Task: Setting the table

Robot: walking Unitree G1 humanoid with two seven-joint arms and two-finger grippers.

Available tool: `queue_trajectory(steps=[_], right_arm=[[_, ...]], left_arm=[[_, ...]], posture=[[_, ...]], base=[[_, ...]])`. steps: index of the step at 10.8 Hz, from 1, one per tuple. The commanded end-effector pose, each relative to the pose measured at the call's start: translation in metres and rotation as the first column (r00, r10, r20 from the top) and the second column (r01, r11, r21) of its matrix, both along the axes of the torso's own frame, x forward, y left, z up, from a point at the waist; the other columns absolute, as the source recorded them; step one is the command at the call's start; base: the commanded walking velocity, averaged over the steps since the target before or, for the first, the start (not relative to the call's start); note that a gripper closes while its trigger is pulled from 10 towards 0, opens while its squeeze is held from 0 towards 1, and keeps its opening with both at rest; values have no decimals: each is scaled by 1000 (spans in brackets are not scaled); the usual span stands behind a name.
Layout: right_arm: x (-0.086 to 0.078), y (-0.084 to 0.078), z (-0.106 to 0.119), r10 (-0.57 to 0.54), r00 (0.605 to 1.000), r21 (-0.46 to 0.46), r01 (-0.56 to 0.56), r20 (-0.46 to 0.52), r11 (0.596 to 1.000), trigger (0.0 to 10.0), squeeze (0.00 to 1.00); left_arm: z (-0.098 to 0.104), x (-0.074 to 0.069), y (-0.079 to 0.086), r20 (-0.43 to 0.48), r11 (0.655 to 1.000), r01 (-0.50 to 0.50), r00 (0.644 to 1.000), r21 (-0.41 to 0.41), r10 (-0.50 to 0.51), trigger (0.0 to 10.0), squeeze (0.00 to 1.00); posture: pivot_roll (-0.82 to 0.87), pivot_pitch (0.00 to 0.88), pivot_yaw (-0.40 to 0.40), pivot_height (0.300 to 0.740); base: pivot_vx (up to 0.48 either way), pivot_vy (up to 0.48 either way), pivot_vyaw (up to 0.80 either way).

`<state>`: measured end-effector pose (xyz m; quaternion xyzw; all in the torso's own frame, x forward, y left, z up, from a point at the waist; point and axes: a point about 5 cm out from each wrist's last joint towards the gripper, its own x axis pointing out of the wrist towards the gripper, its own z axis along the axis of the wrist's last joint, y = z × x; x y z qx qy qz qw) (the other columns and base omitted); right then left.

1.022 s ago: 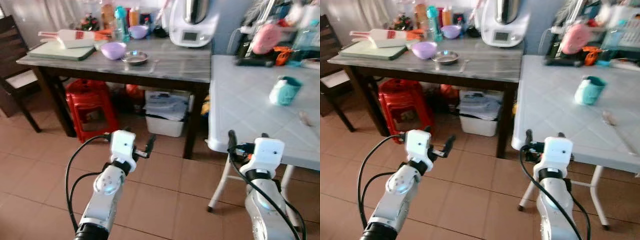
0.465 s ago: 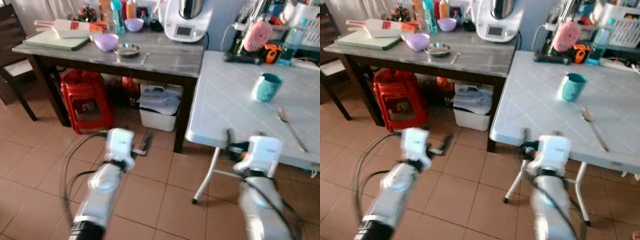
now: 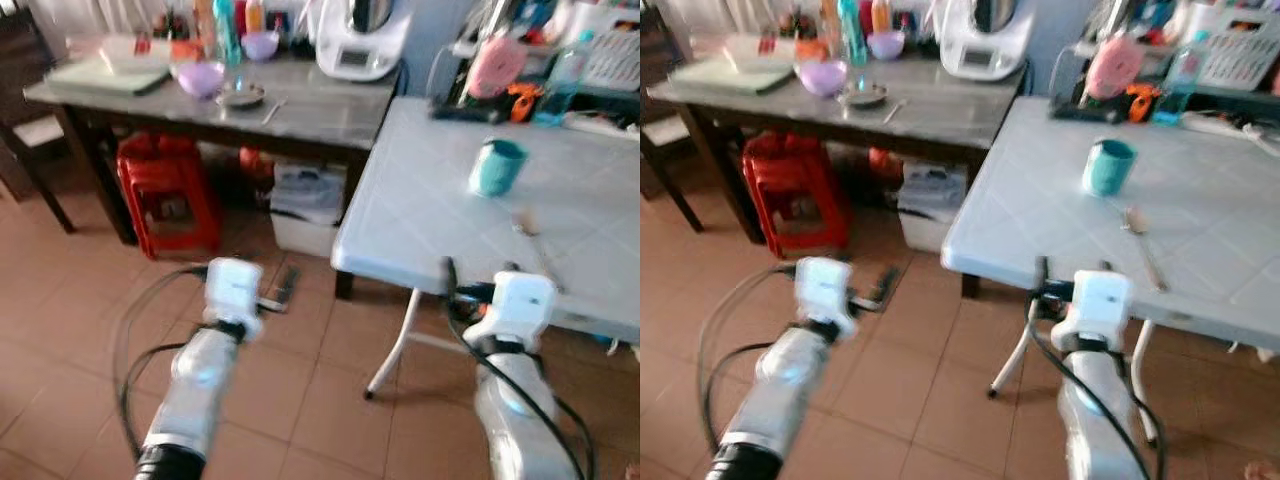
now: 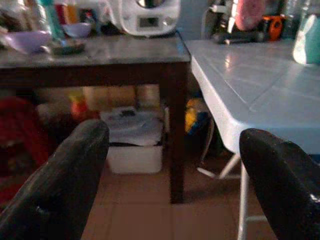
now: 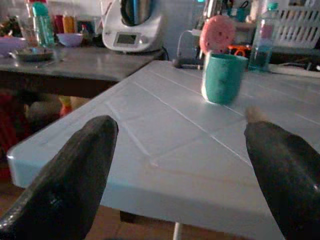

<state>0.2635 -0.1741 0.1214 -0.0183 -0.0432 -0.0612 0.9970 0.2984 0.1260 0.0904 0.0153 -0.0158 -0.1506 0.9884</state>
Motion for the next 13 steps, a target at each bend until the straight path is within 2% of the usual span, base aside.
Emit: queue_trajectory(steps=[1,9,13], right_arm=[[-1,-8,0,-26,1000,-8,26,-1,1000,10000,376],[1,-8,1,-24,1000,-10,24,0,1000,10000,376],[1,-8,2,-18,1000,-14,18,1,1000,10000,373]], left_arm=[[1,0,-10,-2,999,32,1000,-5,-32,10000,0],[0,0,-10,-3,999,32,999,-7,-32,10000,0],[3,-3,-12,14,994,97,995,-50,-97,10000,0]], posture=[[44,0,2,740],[46,0,-1,740],[42,0,-4,740]], base=[[0,-296,0],[0,-294,0],[0,0,0]])
